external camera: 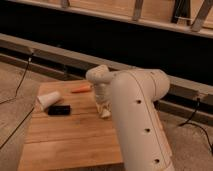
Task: Wipe the white sponge on the table
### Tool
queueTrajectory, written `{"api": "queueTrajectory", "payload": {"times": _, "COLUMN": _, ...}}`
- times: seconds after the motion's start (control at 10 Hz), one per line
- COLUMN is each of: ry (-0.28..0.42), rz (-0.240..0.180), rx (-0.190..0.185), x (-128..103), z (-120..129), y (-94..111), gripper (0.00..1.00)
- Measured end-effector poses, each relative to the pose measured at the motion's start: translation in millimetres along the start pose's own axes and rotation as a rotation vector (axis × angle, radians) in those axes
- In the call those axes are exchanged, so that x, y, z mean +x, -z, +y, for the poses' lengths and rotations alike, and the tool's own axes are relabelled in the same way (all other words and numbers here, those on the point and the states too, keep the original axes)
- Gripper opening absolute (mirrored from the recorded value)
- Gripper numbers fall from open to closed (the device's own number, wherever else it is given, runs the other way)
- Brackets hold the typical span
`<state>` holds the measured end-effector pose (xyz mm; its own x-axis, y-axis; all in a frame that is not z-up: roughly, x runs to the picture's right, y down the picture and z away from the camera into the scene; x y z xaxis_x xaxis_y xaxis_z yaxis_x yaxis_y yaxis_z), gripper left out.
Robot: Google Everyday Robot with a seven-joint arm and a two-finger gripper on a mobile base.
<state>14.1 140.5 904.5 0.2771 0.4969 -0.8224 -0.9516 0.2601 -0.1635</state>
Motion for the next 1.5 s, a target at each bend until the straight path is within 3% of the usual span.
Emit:
{"api": "queueTrajectory", "payload": {"times": 0.3, "ry": -0.033, "rz": -0.009, "rx": 0.034, "x": -11, "z": -17, "y": 5, "gripper": 0.00}}
{"api": "queueTrajectory", "payload": {"times": 0.7, "ry": -0.019, "rz": -0.039, "rx": 0.048, "x": -40, "z": 3, "y": 20, "gripper": 0.00}}
{"api": "queueTrajectory", "payload": {"times": 1.0, "ry": 0.016, "rz": -0.061, "rx": 0.032, "x": -51, "z": 21, "y": 31, "gripper": 0.00}}
{"api": "queueTrajectory", "payload": {"times": 1.3, "ry": 0.089, "rz": -0.076, "rx": -0.008, "x": -54, "z": 58, "y": 39, "gripper": 0.00}}
{"api": "queueTrajectory", "payload": {"times": 1.4, "ry": 0.101, "rz": -0.074, "rx": -0.018, "x": -53, "z": 64, "y": 39, "gripper": 0.03}}
{"api": "queueTrajectory", "payload": {"times": 1.5, "ry": 0.119, "rz": -0.063, "rx": -0.033, "x": -50, "z": 71, "y": 36, "gripper": 0.14}}
